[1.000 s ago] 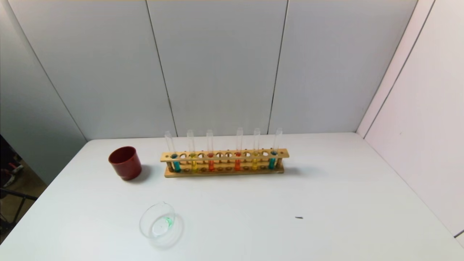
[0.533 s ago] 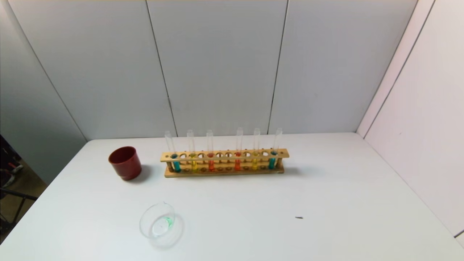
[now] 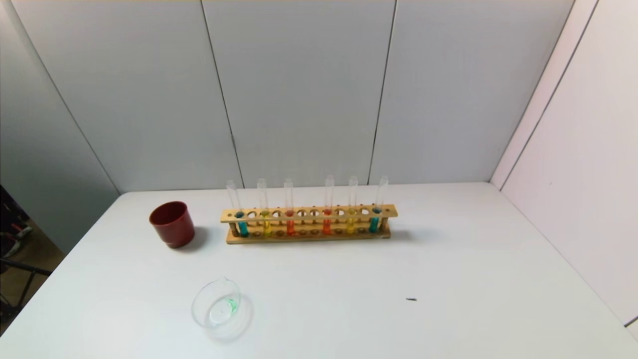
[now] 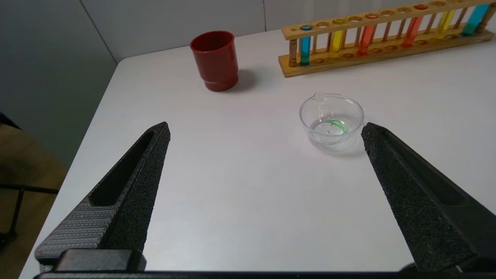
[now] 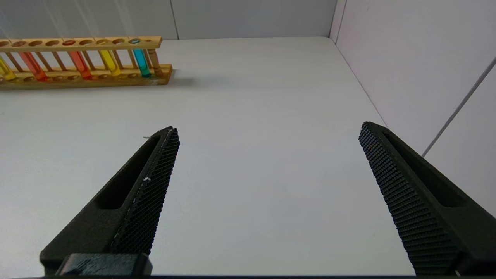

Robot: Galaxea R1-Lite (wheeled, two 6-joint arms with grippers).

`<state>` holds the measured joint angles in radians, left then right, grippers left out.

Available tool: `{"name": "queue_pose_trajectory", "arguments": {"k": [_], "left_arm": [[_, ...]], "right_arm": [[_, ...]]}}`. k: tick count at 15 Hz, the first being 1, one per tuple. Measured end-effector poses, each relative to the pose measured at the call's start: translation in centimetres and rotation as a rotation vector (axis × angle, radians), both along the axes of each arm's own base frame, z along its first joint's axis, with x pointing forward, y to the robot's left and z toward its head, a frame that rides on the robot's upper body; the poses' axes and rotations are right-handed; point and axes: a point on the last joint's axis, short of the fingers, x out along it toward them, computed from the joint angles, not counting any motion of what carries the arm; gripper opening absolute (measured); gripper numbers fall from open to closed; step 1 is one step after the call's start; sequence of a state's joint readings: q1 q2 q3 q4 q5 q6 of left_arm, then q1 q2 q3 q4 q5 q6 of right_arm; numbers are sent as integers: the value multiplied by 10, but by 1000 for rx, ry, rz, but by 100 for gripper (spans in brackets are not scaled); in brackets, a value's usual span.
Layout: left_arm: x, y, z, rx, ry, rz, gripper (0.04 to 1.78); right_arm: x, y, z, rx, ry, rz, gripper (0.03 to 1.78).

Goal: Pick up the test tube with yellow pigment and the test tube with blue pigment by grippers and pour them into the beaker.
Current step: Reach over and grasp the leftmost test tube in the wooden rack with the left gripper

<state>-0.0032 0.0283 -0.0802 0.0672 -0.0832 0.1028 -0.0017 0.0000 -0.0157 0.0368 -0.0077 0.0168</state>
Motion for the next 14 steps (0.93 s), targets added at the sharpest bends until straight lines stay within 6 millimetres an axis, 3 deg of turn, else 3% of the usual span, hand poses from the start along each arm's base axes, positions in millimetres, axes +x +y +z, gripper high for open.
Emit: {"name": "queue_pose_trajectory", "arguments": {"k": [3, 6, 10, 14], "left_arm": [[1, -1, 39, -19, -3, -39, 174], [15, -1, 82, -30, 14, -50, 174], [57, -2, 121, -35, 24, -56, 174], [105, -5, 139, -62, 64, -91, 174]], "right_arm": [[0, 0, 0, 0, 0, 0, 170], [0, 0, 0, 0, 0, 0, 170], [0, 0, 0, 0, 0, 0, 170], [0, 0, 0, 0, 0, 0, 170]]}}
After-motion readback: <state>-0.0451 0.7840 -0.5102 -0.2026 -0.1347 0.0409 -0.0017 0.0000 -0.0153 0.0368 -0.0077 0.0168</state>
